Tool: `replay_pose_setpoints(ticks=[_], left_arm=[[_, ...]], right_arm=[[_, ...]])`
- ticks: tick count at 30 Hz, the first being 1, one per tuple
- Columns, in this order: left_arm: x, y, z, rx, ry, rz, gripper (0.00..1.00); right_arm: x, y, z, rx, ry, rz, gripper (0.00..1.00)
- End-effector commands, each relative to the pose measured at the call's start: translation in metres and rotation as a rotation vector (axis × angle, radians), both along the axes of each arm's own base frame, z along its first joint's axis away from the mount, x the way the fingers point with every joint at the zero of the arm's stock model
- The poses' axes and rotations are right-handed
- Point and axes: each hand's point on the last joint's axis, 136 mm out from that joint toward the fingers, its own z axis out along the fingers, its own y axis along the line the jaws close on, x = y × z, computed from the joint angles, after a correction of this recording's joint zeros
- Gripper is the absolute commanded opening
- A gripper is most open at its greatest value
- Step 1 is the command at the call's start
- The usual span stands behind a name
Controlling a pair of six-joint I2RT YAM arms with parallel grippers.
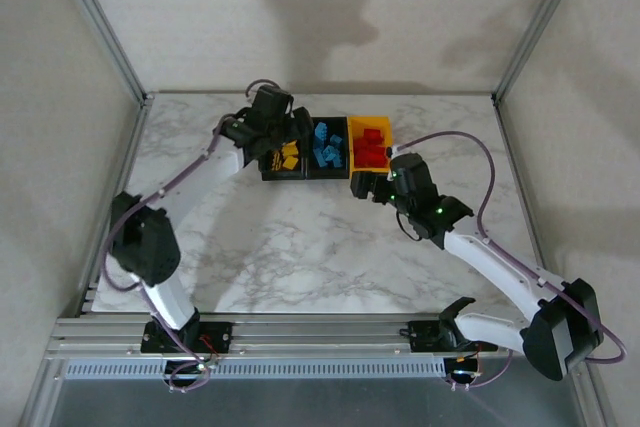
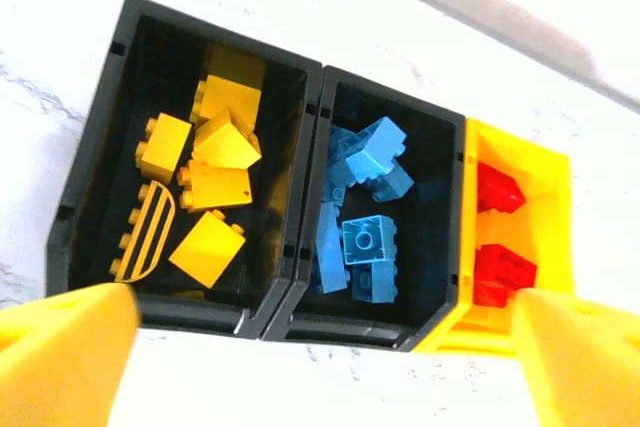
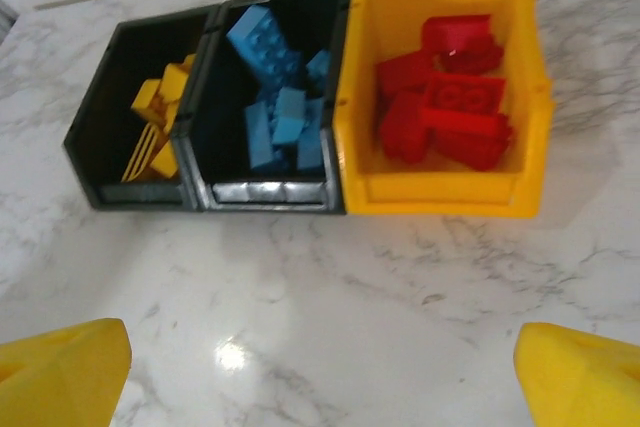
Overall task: Sort the legos into containers by color
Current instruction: Place the lego in the container, then reset both arms
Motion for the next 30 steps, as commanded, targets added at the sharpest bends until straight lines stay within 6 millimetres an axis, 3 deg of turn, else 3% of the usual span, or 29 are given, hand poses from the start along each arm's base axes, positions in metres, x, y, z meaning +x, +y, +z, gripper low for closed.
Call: replay_pose_setpoints(ticks=[1, 4, 7, 9, 12, 18, 21, 25, 30], left_arm=[[-0.009, 0.023, -0.003, 0.084, -0.079, 0.048, 1.0], [-0.023, 0.054, 0.003, 0.138, -0.163, 0.137, 1.0], [-0.04, 0.098, 0.017, 0.207, -0.279, 0.293, 1.0], [-0.055, 0.128, 0.025, 0.26, -0.361, 0.397, 1.0], [-0.075, 0.165, 0.022, 0.333, -0.422, 0.508, 1.0], [-0.094, 0.22, -0.01, 0.505, -0.405, 0.633, 0.99], [-0.097, 0.244, -0.026, 0.534, -0.386, 0.7, 1.0], [-0.097, 0.262, -0.048, 0.543, -0.415, 0.745, 1.0], [-0.091, 0.261, -0.078, 0.585, -0.436, 0.679, 1.0]], right_arm=[[0.017, -0.02, 0.01, -0.05, -0.048, -0.079, 0.99], [0.03, -0.046, 0.02, -0.112, -0.108, -0.19, 0.99], [0.039, -0.095, 0.032, -0.205, -0.19, -0.448, 0.99], [0.036, -0.128, 0.043, -0.266, -0.299, -0.608, 0.99], [0.027, -0.156, 0.048, -0.362, -0.473, -0.685, 0.99], [0.02, -0.229, -0.002, -0.446, -0.385, -0.929, 0.99], [0.016, -0.241, -0.013, -0.451, -0.436, -0.946, 0.99], [0.017, -0.247, -0.029, -0.414, -0.487, -0.906, 0.99], [0.014, -0.234, -0.046, -0.334, -0.577, -0.794, 0.99]])
